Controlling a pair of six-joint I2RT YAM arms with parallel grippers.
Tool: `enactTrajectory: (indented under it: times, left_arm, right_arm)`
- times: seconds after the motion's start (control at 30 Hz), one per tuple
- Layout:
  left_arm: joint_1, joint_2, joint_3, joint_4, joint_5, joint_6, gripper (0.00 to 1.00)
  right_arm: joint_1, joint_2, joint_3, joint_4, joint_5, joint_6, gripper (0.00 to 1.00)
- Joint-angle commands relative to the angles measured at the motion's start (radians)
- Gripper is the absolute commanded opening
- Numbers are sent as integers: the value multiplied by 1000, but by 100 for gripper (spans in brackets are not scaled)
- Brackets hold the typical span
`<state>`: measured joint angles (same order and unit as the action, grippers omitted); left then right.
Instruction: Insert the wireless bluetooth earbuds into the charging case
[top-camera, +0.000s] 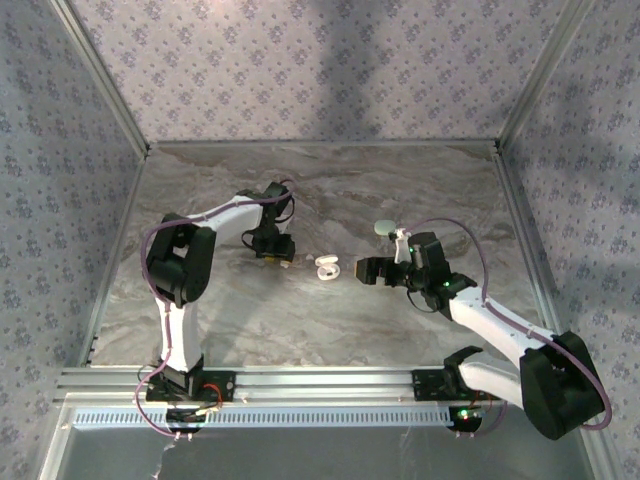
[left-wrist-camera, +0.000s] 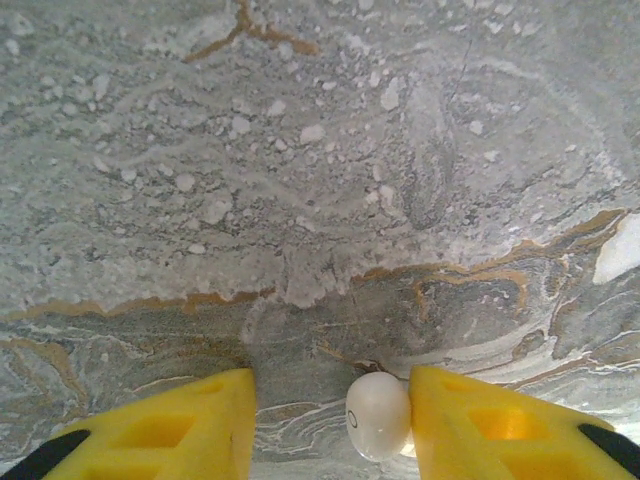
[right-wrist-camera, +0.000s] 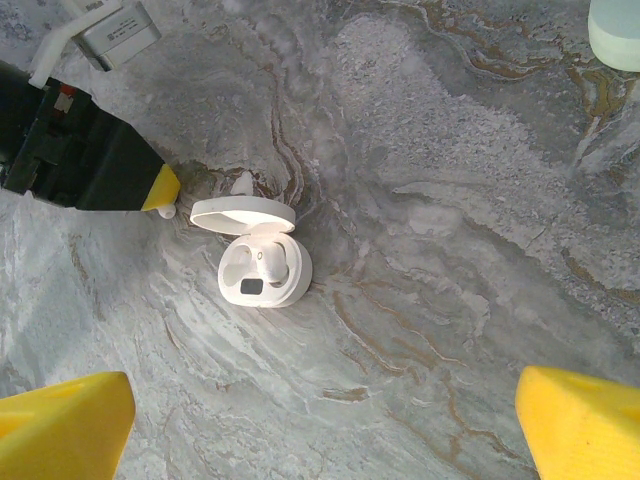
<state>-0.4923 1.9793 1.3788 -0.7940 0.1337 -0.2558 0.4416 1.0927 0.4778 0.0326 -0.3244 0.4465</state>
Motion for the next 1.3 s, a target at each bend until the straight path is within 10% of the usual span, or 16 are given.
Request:
enactTrajectory:
  times: [0.0,1.27]
  left_arm:
    - [-5,1,17,-27,12,-18,43]
    - [8,0,6,-19,57,-41,28]
  right_arm:
    - [7,-11,27,-7,14,-20,100]
    - [8,-20,26,-11,17,-22,100]
